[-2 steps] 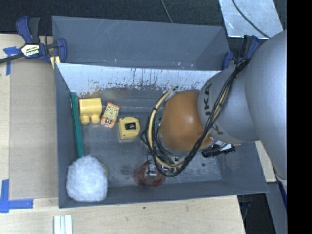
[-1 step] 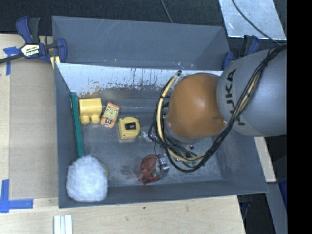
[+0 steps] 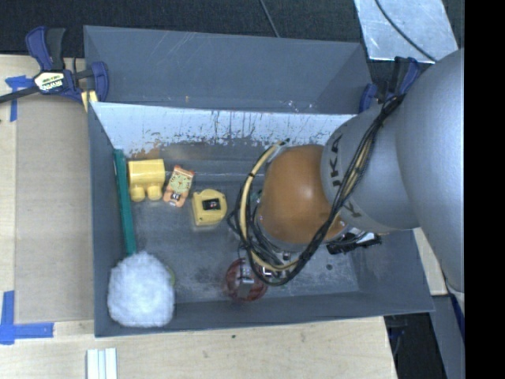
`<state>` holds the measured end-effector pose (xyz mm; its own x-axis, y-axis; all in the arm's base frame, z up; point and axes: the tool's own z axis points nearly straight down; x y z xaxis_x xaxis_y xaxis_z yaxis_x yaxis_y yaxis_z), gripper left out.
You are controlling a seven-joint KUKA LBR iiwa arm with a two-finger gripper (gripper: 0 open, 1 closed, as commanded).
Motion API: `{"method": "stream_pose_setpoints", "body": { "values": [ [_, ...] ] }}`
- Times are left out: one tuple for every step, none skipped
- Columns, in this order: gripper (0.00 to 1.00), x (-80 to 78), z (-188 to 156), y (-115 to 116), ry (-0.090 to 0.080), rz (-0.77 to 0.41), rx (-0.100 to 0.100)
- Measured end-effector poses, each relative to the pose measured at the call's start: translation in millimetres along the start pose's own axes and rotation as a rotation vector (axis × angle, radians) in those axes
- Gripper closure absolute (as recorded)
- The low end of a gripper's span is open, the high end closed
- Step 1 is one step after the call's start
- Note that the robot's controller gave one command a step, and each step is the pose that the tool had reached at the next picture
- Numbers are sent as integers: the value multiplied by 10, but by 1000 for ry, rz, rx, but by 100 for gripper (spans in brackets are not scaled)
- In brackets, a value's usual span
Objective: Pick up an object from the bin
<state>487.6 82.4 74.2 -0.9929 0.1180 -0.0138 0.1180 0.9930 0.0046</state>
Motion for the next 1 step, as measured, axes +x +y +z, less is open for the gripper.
{"method": "stream_pose_setpoints", "body": {
  "values": [
    [0,-31,-1,36,-14,-490,-2]
  ]
}}
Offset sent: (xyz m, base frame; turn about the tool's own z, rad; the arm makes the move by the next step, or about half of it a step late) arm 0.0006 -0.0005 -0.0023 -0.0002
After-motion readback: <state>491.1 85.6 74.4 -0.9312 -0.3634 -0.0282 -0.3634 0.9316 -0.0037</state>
